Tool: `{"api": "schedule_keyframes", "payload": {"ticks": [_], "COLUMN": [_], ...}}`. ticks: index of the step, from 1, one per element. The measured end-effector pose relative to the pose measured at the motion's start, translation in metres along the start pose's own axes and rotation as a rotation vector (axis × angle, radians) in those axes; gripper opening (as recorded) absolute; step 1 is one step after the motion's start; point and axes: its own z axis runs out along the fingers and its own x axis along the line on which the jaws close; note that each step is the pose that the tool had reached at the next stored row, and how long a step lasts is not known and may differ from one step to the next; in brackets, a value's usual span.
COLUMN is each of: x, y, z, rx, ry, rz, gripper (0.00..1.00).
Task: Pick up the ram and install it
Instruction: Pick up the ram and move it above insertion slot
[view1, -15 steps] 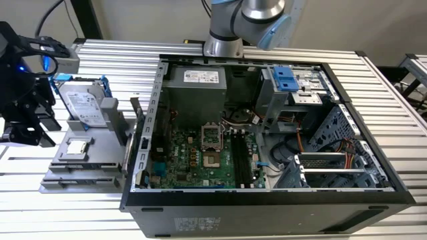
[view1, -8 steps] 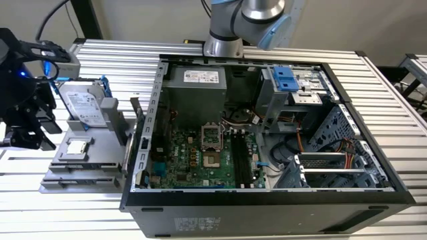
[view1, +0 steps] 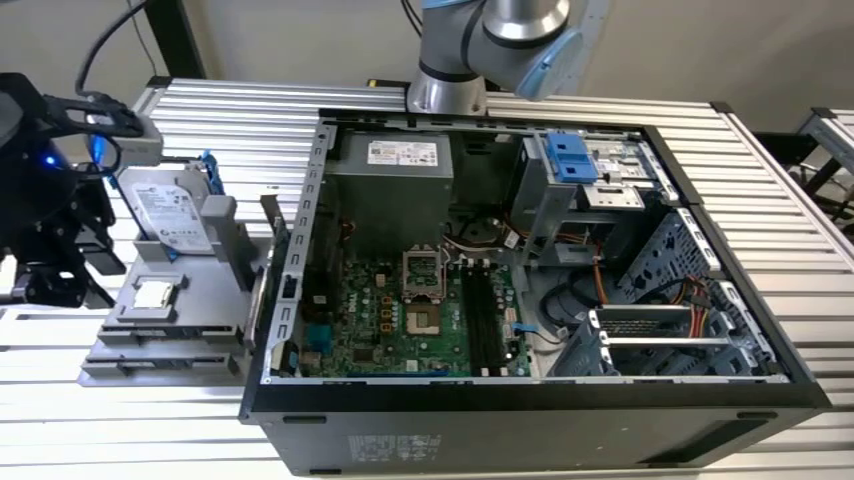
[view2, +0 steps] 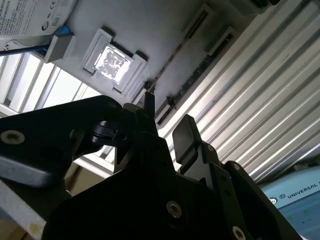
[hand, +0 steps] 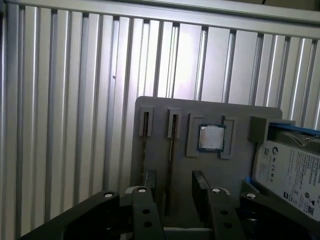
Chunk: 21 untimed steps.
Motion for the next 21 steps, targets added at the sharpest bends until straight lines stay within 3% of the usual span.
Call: {"api": "schedule_keyframes", "payload": {"ticks": [21], "x": [0.0053], "y": [0.0004], "z": [0.0244], "rx": [0.0003], "ry": [0.0001], "rz": [0.006], "gripper": [1.00]}}
